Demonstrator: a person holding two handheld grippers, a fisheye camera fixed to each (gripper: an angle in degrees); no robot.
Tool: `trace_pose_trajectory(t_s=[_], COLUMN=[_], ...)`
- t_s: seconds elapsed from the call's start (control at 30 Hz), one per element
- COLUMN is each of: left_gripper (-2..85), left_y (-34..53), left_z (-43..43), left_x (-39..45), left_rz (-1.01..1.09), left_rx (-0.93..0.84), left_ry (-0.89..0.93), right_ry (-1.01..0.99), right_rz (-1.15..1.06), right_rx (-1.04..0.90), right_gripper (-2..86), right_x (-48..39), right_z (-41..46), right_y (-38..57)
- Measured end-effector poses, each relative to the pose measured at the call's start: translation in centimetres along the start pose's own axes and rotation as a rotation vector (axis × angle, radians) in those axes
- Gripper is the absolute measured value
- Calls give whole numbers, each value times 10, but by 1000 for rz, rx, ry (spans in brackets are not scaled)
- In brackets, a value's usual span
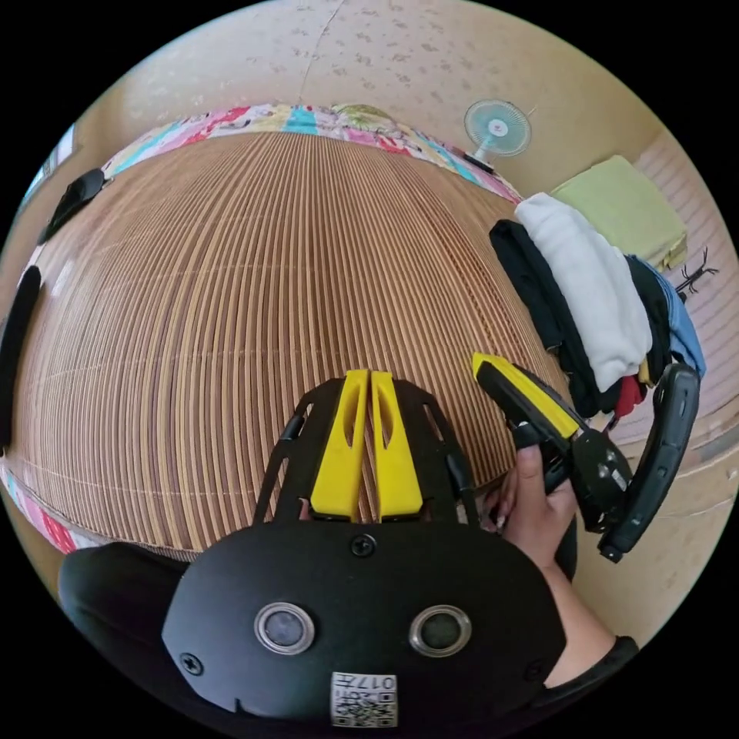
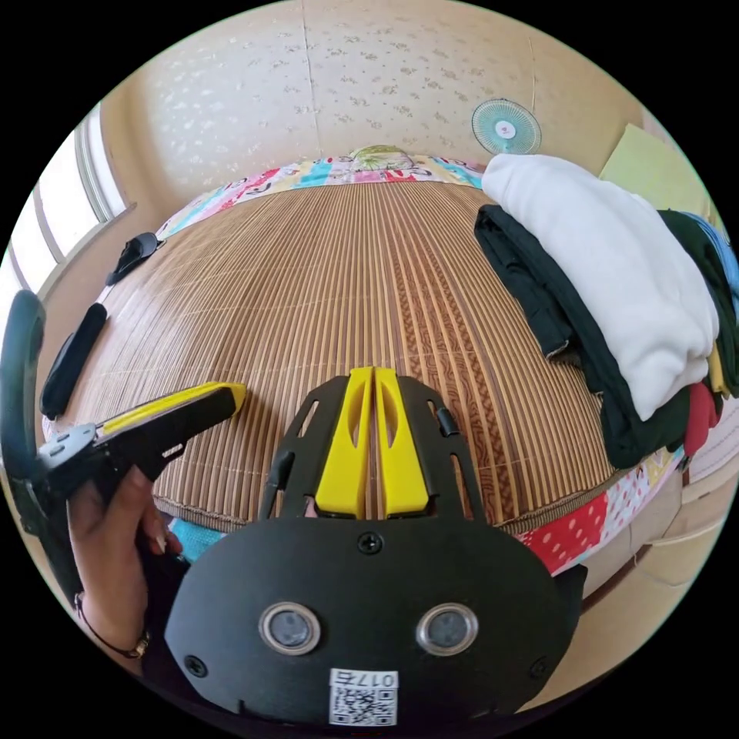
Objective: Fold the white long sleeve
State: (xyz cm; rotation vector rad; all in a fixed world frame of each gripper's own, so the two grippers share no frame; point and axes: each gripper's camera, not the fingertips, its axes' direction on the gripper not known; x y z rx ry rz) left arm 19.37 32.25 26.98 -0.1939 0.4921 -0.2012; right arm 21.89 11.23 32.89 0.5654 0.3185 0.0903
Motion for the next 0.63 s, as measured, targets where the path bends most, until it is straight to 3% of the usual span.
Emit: trace_pose_trajectory(t_s=[0.2,0.43,0.63], left_gripper=[-10,-7,-8], left_y=[43,67,81], left_z=[18,27,34], left_x=[52,50,79], left_rz=[121,50,95], left_rx=[116,154,159], left_ry=[-180,-59,-127], right_ry=[-109,-104,-8], right_rz=[36,33,-27], right_rx=[27,54,69], right_gripper=[4,4,4], right_x=[10,3,-18], right_z=[1,2,3], right_y=[19,39,51])
